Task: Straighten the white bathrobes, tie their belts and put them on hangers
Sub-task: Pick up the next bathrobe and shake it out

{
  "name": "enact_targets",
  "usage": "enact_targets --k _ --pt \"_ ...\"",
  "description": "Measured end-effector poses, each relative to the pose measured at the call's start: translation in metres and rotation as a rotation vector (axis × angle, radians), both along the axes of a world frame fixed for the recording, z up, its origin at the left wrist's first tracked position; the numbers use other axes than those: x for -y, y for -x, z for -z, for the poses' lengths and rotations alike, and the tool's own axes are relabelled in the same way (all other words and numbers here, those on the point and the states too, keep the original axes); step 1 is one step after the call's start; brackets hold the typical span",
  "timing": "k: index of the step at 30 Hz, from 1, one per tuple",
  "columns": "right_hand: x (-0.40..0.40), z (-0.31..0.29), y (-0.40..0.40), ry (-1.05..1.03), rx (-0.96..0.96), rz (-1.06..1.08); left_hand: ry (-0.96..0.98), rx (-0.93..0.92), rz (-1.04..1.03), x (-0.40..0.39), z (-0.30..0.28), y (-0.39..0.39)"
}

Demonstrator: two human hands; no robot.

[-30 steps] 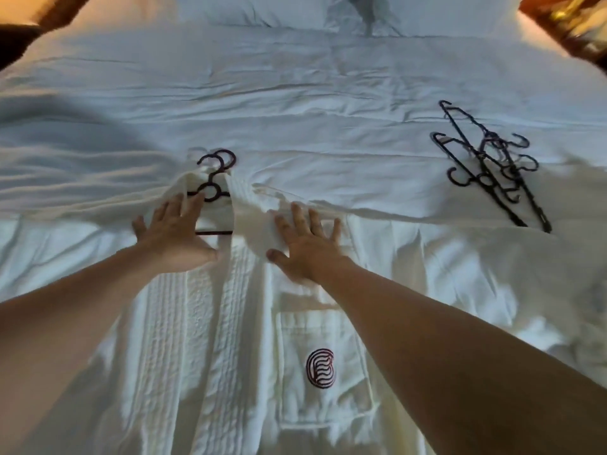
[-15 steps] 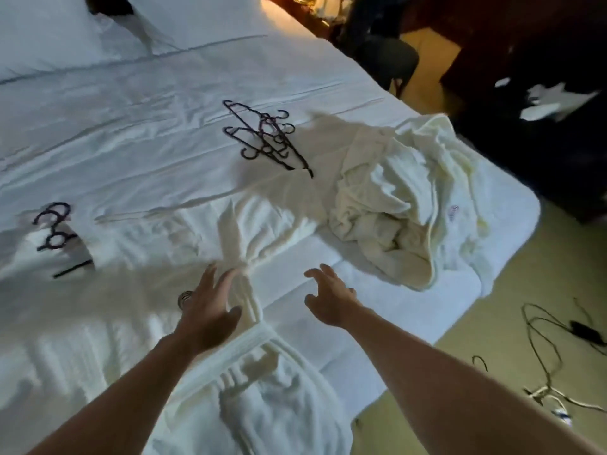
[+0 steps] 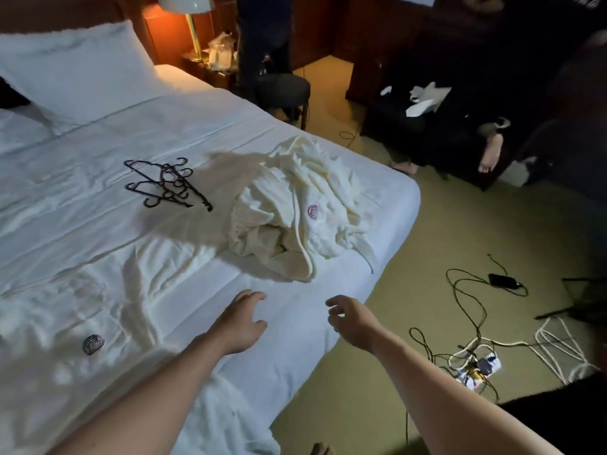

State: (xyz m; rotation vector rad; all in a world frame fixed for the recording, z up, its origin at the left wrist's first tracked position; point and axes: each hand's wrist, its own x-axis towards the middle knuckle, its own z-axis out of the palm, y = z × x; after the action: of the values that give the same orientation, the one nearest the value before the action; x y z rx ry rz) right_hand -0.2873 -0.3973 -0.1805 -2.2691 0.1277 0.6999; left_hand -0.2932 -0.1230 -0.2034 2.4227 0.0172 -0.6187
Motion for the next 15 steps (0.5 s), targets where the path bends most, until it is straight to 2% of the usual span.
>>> enact_targets --k 5,10,15 --pt "0.052 -0.033 -0.021 -0.019 0.113 0.03 0.019 0.09 0.013 0.058 -0.04 -0.024" --pt "0.069 -0.039 -0.043 -0.071 0.166 0.044 0.033 0.159 0.017 0.092 -0.052 -0.052" --pt "0.071 -0.024 -0.067 -0.046 0.192 0.025 0.068 0.084 -0.074 0.109 -0.037 -0.089"
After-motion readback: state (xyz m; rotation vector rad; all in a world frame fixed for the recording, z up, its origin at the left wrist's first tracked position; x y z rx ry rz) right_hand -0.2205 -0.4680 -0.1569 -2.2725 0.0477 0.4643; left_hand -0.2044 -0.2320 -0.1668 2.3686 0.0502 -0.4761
